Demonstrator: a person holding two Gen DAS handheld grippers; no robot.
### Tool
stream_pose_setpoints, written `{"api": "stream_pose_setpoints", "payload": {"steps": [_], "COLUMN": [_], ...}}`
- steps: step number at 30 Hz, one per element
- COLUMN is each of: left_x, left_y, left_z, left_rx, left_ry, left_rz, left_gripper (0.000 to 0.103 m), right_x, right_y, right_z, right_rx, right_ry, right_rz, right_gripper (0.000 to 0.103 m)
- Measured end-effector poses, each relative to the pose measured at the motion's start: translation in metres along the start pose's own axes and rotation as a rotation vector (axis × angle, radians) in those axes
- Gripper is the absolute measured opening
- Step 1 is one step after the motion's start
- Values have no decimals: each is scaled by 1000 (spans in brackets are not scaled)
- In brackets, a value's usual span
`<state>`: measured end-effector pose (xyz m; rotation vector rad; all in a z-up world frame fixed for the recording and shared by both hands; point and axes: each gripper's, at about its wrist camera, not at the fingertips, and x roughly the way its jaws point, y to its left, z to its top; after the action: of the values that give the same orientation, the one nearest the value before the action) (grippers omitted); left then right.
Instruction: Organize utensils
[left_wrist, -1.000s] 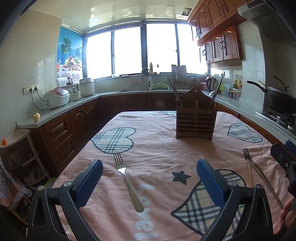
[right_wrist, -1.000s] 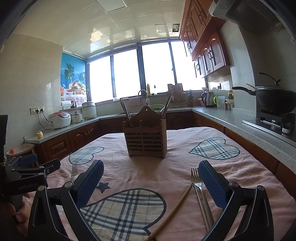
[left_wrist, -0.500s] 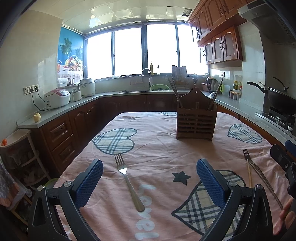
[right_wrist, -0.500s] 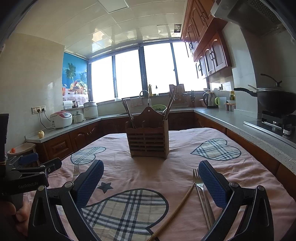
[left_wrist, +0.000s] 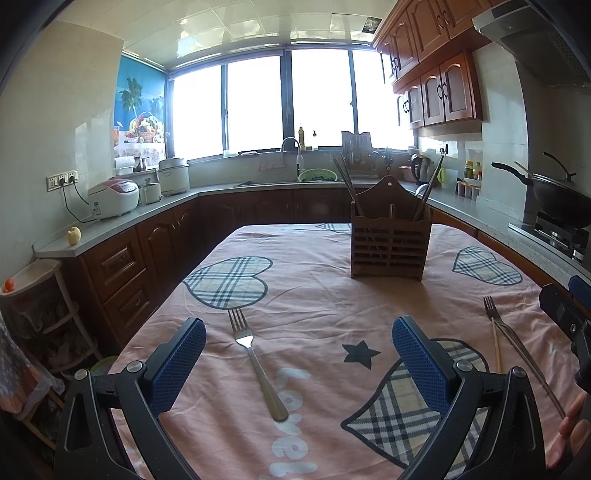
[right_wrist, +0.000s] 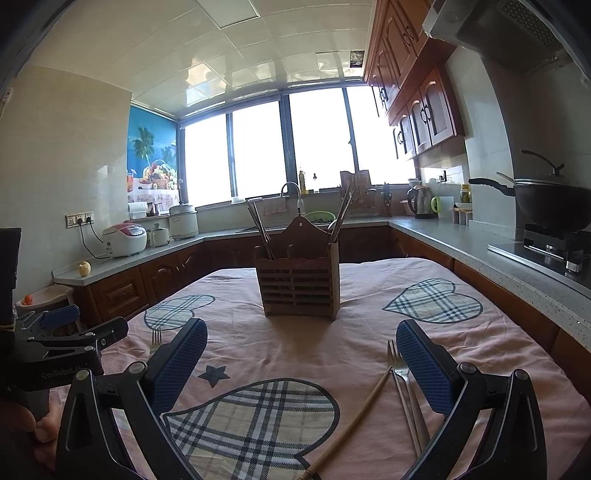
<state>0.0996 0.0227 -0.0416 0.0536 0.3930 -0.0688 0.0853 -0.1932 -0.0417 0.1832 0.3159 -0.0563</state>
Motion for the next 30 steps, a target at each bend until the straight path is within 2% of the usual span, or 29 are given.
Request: {"api": "stream_pose_setpoints", "payload": {"steps": [30], "left_x": [-3], "left_y": [-5], "left_z": [2], "left_rx": [-1], "left_ry": [-1], "left_rz": [2], "left_gripper": [102], "right_x": [-7], "right_y": [0], "right_z": [10], "right_rx": [-8], "right_ry": [-28], "right_rz": [18], "right_gripper": [103]}}
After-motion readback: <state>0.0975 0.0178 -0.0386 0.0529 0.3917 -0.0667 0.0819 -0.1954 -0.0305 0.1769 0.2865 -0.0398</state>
